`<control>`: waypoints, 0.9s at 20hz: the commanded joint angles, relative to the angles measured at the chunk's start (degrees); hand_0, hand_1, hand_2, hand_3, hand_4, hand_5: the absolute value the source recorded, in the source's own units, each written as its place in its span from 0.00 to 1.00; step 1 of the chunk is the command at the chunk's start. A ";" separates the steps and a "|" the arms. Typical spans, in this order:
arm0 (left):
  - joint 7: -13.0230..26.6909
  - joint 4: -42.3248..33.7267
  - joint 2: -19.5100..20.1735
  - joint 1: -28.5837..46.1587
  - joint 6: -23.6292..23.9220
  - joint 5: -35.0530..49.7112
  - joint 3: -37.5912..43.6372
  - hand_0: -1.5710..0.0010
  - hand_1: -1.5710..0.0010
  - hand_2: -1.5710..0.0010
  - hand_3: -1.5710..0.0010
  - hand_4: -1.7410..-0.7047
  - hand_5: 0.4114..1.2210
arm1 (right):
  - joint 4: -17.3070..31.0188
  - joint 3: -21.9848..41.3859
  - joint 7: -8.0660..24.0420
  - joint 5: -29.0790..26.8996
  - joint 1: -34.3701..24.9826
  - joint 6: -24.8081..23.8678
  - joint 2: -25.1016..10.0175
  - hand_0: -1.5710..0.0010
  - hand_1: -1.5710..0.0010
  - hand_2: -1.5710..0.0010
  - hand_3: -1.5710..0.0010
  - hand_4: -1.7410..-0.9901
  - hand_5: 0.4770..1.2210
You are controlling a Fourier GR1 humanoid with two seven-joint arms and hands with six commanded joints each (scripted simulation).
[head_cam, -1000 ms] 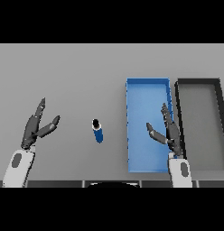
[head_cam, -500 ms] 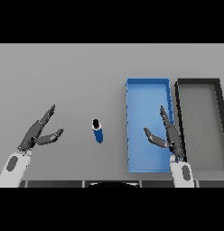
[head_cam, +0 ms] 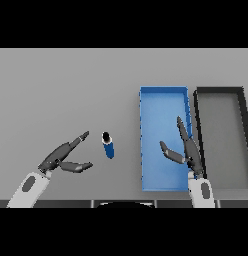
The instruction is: Pick up the blue pipe and place it into the blue bin.
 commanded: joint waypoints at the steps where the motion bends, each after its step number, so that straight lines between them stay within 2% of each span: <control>1: 0.18 0.77 -0.92 -1.12 -0.25 -0.66 -0.73 1.00 1.00 1.00 1.00 0.62 0.05 | -0.40 -0.14 0.18 -0.53 0.29 0.39 -0.15 1.00 1.00 1.00 1.00 0.64 0.19; 5: 0.26 1.28 -4.60 -2.12 -0.63 -1.72 -3.49 1.00 1.00 1.00 1.00 0.60 0.04 | -0.98 -0.25 0.84 -1.32 -0.13 0.56 0.18 1.00 1.00 1.00 1.00 0.63 0.19; 8: 1.09 4.52 -7.91 -3.63 -0.02 -3.36 -4.87 1.00 1.00 1.00 1.00 0.60 0.04 | -1.45 -0.14 0.55 -1.00 1.15 0.28 0.33 1.00 1.00 1.00 1.00 0.62 0.19; 9: 2.21 6.49 -10.11 -5.35 0.46 -4.26 -5.57 1.00 1.00 1.00 1.00 0.61 0.04 | -1.55 -0.44 0.91 -1.23 1.05 0.26 0.22 1.00 1.00 1.00 1.00 0.62 0.18; 11: 2.07 8.69 -12.09 -7.00 -0.79 -3.16 -5.68 1.00 1.00 1.00 1.00 0.60 0.05 | -2.47 -0.10 0.79 -1.12 1.87 0.26 0.42 1.00 1.00 1.00 1.00 0.62 0.18; 14: 1.26 12.76 -14.98 -9.45 0.51 -5.95 -6.50 1.00 1.00 1.00 1.00 0.62 0.04 | -1.95 -0.12 1.51 -0.82 1.43 0.00 0.54 1.00 1.00 1.00 1.00 0.63 0.16; 16: -0.85 14.46 -16.70 -10.30 1.21 -7.21 -7.06 1.00 1.00 1.00 1.00 0.64 0.04 | -1.85 -0.38 1.81 -1.07 0.99 0.03 0.43 1.00 1.00 1.00 1.00 0.63 0.16; 17: -0.60 15.69 -18.10 -11.28 0.70 -6.38 -6.92 1.00 1.00 1.00 1.00 0.64 0.06 | -1.85 -0.42 1.68 -1.17 0.95 0.03 0.50 1.00 1.00 1.00 1.00 0.64 0.16; 18: -2.18 16.56 -18.67 -11.33 0.12 -5.79 -6.73 1.00 1.00 1.00 1.00 0.63 0.08 | -1.92 -0.42 0.91 -1.13 1.46 0.28 0.21 1.00 1.00 1.00 1.00 0.64 0.16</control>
